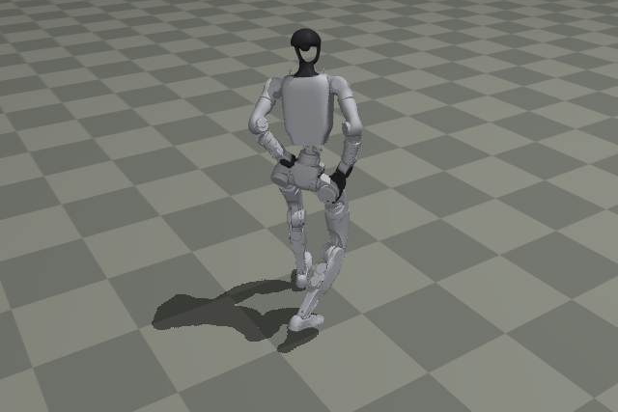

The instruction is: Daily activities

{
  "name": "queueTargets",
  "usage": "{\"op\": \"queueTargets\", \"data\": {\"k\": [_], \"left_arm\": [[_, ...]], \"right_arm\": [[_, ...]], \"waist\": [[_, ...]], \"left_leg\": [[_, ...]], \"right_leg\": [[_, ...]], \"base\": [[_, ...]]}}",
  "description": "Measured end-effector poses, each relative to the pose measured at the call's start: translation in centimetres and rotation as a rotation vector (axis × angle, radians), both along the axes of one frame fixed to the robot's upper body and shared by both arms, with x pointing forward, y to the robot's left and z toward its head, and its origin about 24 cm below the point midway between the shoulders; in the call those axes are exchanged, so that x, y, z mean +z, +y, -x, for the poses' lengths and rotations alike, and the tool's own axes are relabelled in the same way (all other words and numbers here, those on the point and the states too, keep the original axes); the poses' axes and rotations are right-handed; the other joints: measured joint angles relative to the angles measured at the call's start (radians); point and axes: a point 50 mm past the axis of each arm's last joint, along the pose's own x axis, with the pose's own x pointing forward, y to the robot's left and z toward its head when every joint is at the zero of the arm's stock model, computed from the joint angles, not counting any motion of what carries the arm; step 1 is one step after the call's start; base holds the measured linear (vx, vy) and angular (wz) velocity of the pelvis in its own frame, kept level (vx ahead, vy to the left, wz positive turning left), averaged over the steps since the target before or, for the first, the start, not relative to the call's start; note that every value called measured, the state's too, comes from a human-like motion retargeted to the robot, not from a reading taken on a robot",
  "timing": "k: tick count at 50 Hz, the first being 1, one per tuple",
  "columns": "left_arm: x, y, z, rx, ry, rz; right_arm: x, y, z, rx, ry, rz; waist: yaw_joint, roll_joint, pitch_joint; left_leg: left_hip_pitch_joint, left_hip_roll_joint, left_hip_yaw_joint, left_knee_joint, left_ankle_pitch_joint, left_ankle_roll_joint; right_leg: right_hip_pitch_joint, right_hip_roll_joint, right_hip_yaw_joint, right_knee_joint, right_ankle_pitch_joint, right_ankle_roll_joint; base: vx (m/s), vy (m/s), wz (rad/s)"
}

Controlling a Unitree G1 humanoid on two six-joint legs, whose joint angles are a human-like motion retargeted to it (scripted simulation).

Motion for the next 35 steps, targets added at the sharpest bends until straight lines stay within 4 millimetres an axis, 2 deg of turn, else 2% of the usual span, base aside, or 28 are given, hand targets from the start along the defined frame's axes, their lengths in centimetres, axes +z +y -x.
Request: {"op": "queueTargets", "data": {"k": [3,5,9,13,18,20,22,26,30,32,35], "left_arm": [[-0.1,0.4,0.5,0.011,0.024,-0.022],[-0.3,0.5,0.8,0.001,0.034,-0.032],[-0.6,0.2,1.7,-0.05,0.051,-0.043],[-1.0,-0.4,2.4,-0.118,0.059,-0.027],[-1.3,-0.7,3.4,-0.198,0.057,-0.01],[-1.5,-0.6,3.9,-0.196,0.074,-0.019],[-1.7,-0.4,4.2,-0.156,0.102,-0.044],[-2.4,0.2,4.0,-0.046,0.153,-0.095],[-2.6,0.3,2.5,0.016,0.13,-0.11],[-2.5,0.4,1.4,0.04,0.106,-0.111],[-2.4,0.9,0.5,0.077,0.09,-0.129]], "right_arm": [[-0.2,-0.2,0.0,-0.05,-0.01,0.025],[-0.2,-0.2,-0.3,-0.081,-0.024,0.035],[-0.2,0.0,-0.7,-0.1,-0.074,0.037],[-0.1,0.4,-0.8,-0.066,-0.108,0.026],[0.1,1.0,-0.1,0.006,-0.112,0.004],[0.2,1.3,0.2,0.01,-0.115,-0.009],[0.4,1.4,0.4,-0.007,-0.126,-0.019],[0.9,1.5,0.1,-0.045,-0.163,-0.039],[1.1,0.9,-1.0,-0.051,-0.227,-0.026],[1.2,0.3,-1.7,-0.061,-0.254,-0.009],[1.1,-0.5,-1.9,-0.085,-0.257,0.017]], "waist": [[-0.006,-0.038,0.021],[-0.016,-0.049,0.035],[-0.045,-0.028,0.052],[-0.077,0.022,0.058],[-0.096,0.072,0.042],[-0.099,0.078,0.034],[-0.097,0.087,0.029],[-0.082,0.121,0.058],[-0.046,0.151,0.102],[-0.023,0.161,0.122],[0.012,0.172,0.14]], "left_leg": [[0.038,-0.092,-0.026,0.104,-0.051,0.071],[0.077,-0.147,-0.052,0.141,-0.091,0.105],[0.195,-0.208,-0.147,0.127,-0.153,0.107],[0.339,-0.205,-0.266,0.067,-0.195,0.062],[0.439,-0.137,-0.365,0.063,-0.246,-0.005],[0.448,-0.118,-0.392,0.124,-0.275,-0.023],[0.438,-0.085,-0.394,0.235,-0.279,-0.046],[0.338,0.043,-0.319,0.611,-0.199,-0.1],[0.15,0.185,-0.2,0.857,-0.163,-0.088],[0.072,0.237,-0.132,0.805,-0.18,-0.076],[-0.007,0.303,-0.006,0.581,-0.176,-0.073]], "right_leg": [[-0.077,-0.138,0.038,0.316,0.192,0.019],[-0.152,-0.198,0.073,0.471,0.249,0.0],[-0.314,-0.21,0.098,0.539,0.163,-0.05],[-0.43,-0.12,0.072,0.307,0.073,-0.049],[-0.465,0.097,0.152,-0.25,0.115,0.046],[-0.471,0.149,0.216,-0.338,0.133,0.063],[-0.462,0.178,0.249,-0.323,0.145,0.057],[-0.401,0.2,0.201,-0.216,0.088,0.006],[-0.308,0.179,0.084,-0.187,0.019,-0.03],[-0.237,0.163,0.015,-0.238,0.012,-0.028],[-0.13,0.136,-0.1,-0.313,0.006,-0.017]], "base": [[0.83,0.24,0.88],[0.81,0.2,1.04],[0.82,0.12,1.21],[0.84,0.02,1.43],[0.82,-0.07,1.6],[0.75,-0.13,1.6],[0.69,-0.16,1.54],[0.59,-0.18,1.48],[0.48,-0.12,1.63],[0.47,-0.03,1.74],[0.5,0.07,1.77]]}}
